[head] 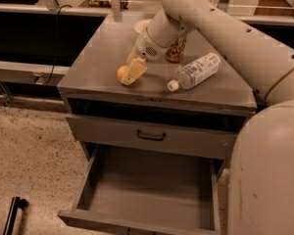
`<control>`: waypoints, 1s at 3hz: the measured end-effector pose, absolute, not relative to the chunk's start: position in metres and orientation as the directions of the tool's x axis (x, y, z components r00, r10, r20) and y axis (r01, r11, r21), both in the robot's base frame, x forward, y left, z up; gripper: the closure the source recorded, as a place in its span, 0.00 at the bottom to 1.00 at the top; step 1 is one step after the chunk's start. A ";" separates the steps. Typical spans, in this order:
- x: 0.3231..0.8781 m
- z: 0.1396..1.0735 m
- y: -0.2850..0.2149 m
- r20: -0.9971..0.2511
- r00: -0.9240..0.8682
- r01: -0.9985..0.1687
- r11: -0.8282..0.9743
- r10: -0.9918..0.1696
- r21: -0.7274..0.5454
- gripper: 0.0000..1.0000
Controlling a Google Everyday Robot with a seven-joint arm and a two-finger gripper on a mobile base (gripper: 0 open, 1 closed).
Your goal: Place orange into middle drawer
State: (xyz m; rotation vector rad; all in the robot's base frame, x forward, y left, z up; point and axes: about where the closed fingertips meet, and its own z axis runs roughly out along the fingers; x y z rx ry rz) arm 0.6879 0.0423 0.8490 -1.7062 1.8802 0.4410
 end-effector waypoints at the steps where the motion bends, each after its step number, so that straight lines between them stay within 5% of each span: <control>1: 0.690 0.841 0.041 -0.603 -0.057 -0.984 0.145 -0.796 -0.099 0.62; 3: 0.639 0.881 0.036 -0.698 0.096 -0.993 -0.022 -0.710 -0.114 1.00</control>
Offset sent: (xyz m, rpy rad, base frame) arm -0.0249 -0.0055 0.0164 0.1152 0.0738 0.1581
